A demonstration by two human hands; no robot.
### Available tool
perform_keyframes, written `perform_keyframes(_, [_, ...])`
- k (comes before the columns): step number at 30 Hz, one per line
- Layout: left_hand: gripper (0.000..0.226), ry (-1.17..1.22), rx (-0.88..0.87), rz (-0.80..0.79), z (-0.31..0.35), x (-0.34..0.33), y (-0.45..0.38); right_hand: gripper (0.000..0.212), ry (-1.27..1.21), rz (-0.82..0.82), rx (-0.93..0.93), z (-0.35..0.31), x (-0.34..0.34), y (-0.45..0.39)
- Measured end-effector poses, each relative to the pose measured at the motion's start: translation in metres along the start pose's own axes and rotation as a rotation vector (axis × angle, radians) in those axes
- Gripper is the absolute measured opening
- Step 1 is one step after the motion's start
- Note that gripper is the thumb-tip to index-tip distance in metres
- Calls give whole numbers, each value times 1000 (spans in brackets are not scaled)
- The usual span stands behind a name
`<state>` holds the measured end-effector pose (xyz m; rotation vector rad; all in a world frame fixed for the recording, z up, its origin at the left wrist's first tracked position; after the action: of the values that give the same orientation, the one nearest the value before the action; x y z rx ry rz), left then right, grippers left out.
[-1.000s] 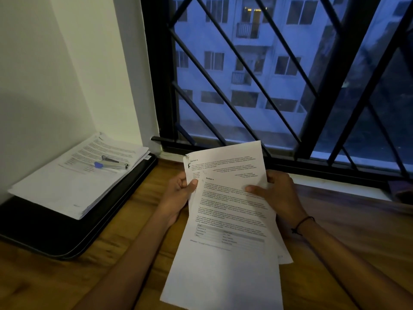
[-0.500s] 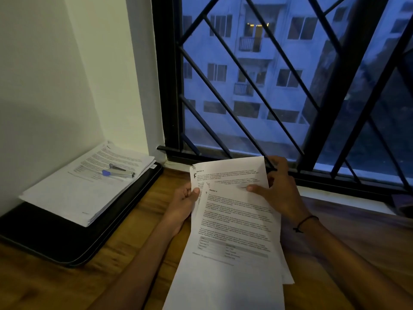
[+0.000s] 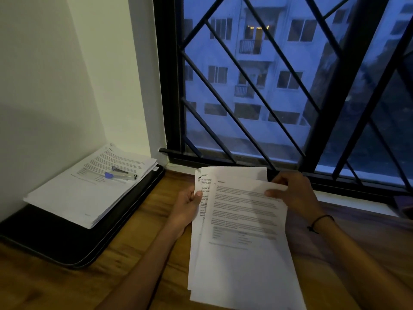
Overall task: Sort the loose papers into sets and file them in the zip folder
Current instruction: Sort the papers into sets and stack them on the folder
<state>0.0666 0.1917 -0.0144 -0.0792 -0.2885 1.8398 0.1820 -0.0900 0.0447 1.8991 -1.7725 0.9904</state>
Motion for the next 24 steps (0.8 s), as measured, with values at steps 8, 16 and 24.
perform_keyframes(8, [33,0,24,57,7,-2,4,24,-92,-31,74,-41,-31,-16])
perform_keyframes(16, [22,5,-38,1,-2,-2,2,32,-248,5,-9,-34,-51,-15])
perform_keyframes(24, [30,154,-44,121,-2,3,-1,90,-583,-324,-334,8,-68,3])
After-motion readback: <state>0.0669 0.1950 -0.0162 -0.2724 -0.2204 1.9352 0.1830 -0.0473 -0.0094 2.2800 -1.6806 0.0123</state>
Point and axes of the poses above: each hand's wrist, its own y-axis away from the middle knuckle, its own x-axis out of the back of the hand, z = x × y, the point moved 5 cm from there along -y, towards the middle knuckle, and after that the axes turned 11 degrees about -x, right-handed, at the moved point
